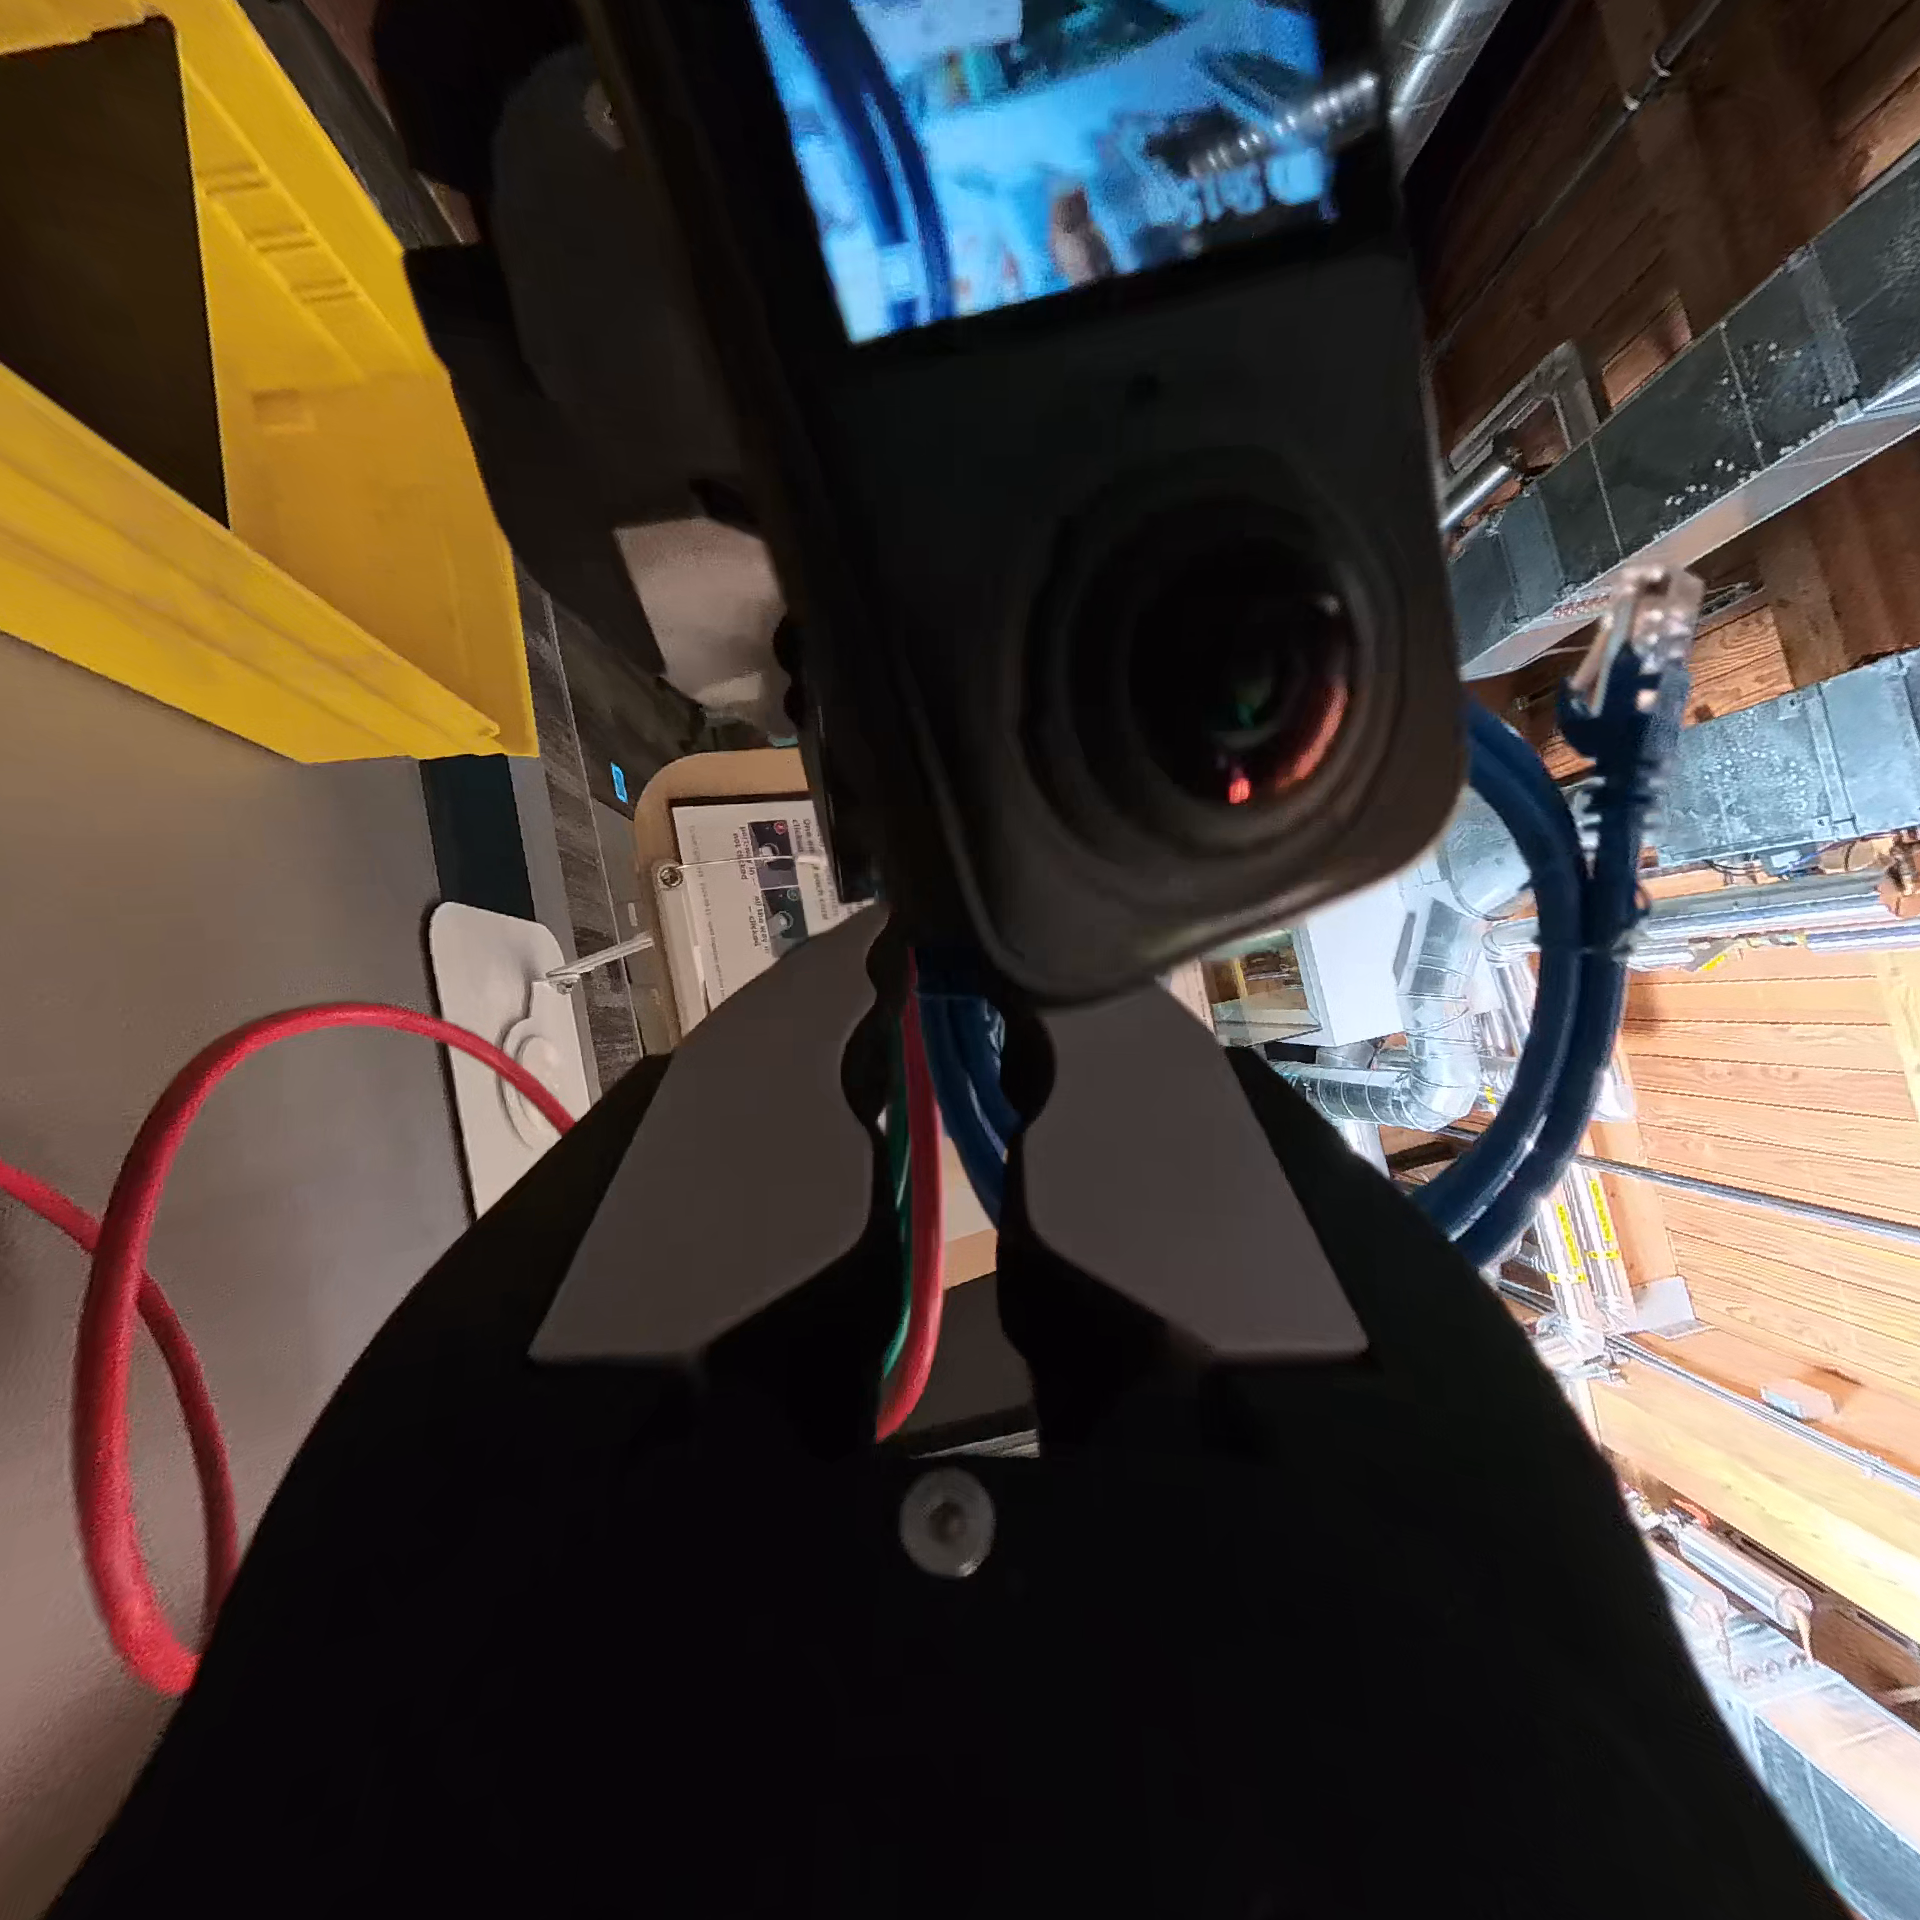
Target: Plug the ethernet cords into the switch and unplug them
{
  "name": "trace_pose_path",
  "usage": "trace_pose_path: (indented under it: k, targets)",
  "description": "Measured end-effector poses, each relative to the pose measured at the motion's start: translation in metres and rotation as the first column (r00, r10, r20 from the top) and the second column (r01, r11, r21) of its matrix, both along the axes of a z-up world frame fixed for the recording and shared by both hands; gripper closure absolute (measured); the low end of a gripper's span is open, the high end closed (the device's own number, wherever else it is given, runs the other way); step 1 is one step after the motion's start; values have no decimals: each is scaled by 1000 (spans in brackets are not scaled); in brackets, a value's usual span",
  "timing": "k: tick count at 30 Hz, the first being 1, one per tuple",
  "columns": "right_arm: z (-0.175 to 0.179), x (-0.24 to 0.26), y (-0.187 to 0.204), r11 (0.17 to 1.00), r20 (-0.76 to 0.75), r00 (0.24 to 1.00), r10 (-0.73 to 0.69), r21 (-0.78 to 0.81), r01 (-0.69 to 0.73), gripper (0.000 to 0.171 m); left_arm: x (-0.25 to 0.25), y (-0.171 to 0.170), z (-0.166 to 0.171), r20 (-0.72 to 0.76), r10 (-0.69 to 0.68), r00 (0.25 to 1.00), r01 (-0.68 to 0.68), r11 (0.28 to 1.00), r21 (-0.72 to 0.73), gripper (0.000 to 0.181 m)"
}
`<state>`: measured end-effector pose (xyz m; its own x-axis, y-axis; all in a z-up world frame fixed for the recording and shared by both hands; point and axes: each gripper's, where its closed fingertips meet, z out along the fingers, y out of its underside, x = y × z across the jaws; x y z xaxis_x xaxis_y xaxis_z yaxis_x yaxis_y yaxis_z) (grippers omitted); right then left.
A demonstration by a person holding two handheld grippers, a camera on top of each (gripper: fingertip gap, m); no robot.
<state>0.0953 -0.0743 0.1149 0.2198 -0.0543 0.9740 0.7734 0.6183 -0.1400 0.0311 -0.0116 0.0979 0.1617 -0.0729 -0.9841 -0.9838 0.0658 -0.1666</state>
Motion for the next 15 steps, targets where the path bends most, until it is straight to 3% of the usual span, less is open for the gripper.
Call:
trace_pose_path:
  k: [15]
  targets:
    - [-9,4,14,998,52,997,-59,21,58,155,7,1,-14,-36,24,999,-26,998,-51,151]
